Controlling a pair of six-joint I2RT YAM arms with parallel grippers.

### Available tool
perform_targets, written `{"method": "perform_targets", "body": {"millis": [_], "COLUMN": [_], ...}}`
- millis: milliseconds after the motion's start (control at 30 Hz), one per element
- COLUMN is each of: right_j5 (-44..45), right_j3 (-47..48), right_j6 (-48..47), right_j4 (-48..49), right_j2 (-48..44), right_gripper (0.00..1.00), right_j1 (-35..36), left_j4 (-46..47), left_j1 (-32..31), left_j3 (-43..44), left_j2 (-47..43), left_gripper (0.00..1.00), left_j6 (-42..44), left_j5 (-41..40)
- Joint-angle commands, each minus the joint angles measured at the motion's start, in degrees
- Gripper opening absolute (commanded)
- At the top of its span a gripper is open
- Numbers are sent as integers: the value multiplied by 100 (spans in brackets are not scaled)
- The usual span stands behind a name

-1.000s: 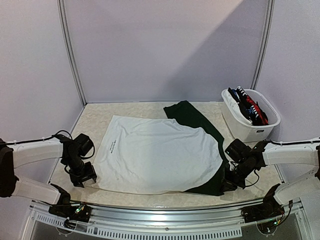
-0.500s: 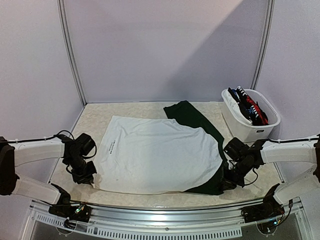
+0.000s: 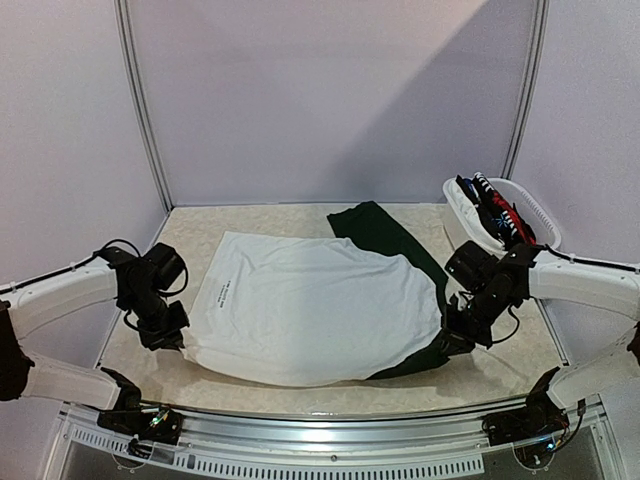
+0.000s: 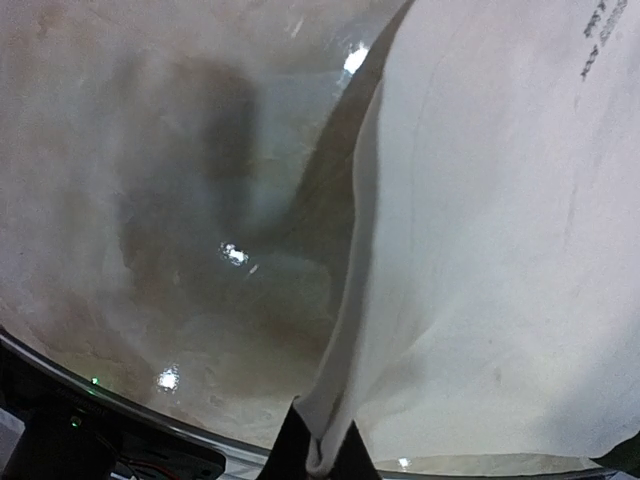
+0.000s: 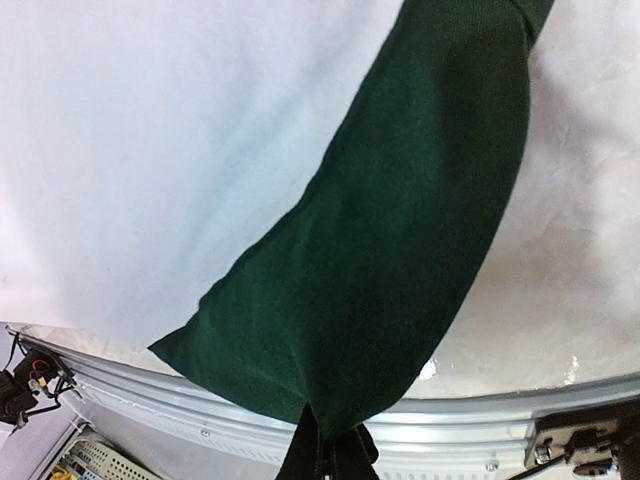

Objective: Fold and stack the mixed laundry pile
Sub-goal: Pick up the flattened T-shirt from the center of the board, then adjust the flattened T-shirt at the center of the board.

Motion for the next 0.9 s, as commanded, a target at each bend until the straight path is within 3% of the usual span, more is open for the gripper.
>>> {"method": "perform_targets", "body": {"millis": [0, 233, 867], "right_j5": [351, 542, 542], "right_j3": [716, 1671, 3736], "right_j6": [-138, -464, -1289], "right_j4": [-815, -1152, -1137], "right_j2": [199, 878, 3331], "right_gripper": [0, 0, 0], "right_j1": [-30, -476, -1388], "left_j4": [-416, -671, -223], "left_j1": [-34, 105, 888], "left_j3": [563, 1432, 2994], "left_j2": [246, 928, 2973], "left_gripper": [0, 0, 0], "left_j6": [109, 514, 1375], "left_j5": [-324, -670, -403]}}
